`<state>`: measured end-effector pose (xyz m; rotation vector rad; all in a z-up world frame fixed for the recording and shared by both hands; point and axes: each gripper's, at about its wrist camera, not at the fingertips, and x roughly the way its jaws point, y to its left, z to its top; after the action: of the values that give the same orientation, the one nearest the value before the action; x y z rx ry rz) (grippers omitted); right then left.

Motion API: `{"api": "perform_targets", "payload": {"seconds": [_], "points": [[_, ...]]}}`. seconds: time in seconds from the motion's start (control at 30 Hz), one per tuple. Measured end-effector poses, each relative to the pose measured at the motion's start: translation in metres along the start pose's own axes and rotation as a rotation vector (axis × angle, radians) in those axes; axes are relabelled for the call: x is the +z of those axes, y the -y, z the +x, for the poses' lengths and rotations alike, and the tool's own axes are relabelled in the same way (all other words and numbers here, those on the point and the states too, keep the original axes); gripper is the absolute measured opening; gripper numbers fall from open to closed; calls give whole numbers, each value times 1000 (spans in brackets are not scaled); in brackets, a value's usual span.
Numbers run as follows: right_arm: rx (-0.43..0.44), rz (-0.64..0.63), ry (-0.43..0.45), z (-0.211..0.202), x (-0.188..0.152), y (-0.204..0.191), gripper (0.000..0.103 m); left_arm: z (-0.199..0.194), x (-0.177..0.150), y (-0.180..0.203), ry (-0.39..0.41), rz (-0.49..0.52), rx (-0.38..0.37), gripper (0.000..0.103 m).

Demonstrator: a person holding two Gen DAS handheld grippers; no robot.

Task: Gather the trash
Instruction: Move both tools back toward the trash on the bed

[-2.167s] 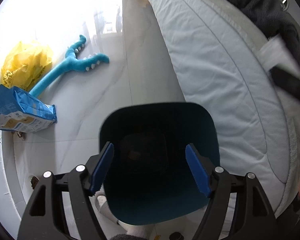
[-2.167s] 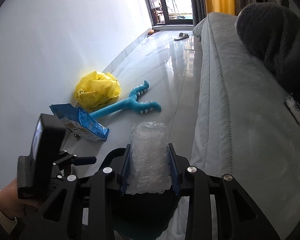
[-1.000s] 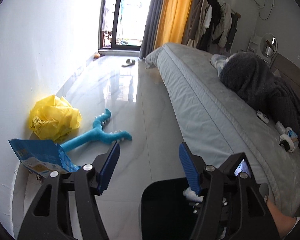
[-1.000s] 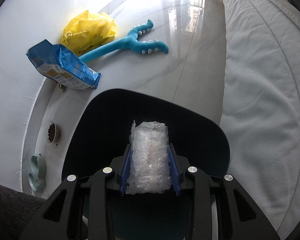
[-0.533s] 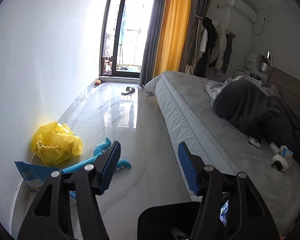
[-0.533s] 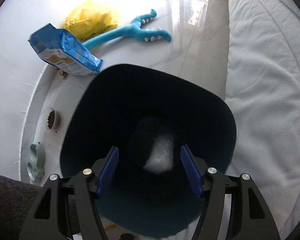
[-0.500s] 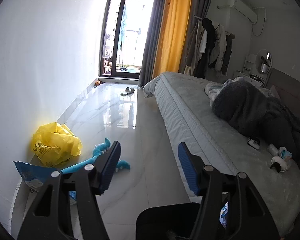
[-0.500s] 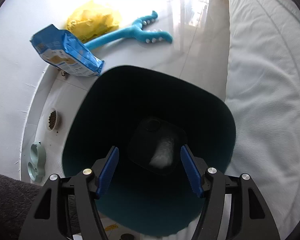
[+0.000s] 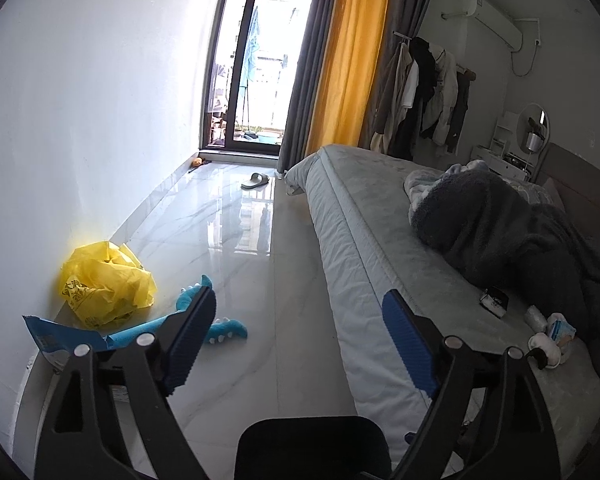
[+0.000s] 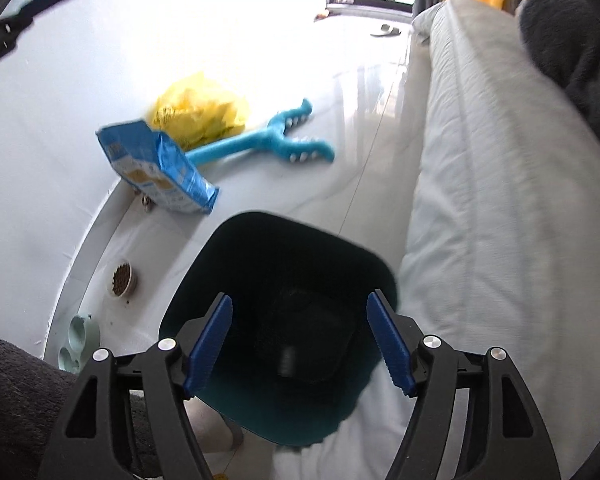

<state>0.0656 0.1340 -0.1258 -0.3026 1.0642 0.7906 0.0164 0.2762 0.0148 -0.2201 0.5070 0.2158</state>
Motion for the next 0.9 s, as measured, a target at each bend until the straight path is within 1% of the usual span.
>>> {"api": "perform_targets", "payload": {"seconds": [0.13, 0.2, 0.6, 0.83, 0.9], "points": [[-29, 3, 71, -26, 1, 14, 73, 2, -1, 17, -4, 7, -11, 94], [-40, 3, 92, -35, 0, 20, 73, 1, -1, 23, -5, 3, -23, 95], [-84, 39, 176, -79, -19, 59, 74, 7, -1, 66, -35, 16, -80, 97], [-128, 50, 231, -107, -31, 89, 74, 14, -7, 99, -59, 50, -116, 98], [-135, 60, 245, -115, -34, 96, 74, 16, -8, 107, -67, 45, -138, 98]]}}
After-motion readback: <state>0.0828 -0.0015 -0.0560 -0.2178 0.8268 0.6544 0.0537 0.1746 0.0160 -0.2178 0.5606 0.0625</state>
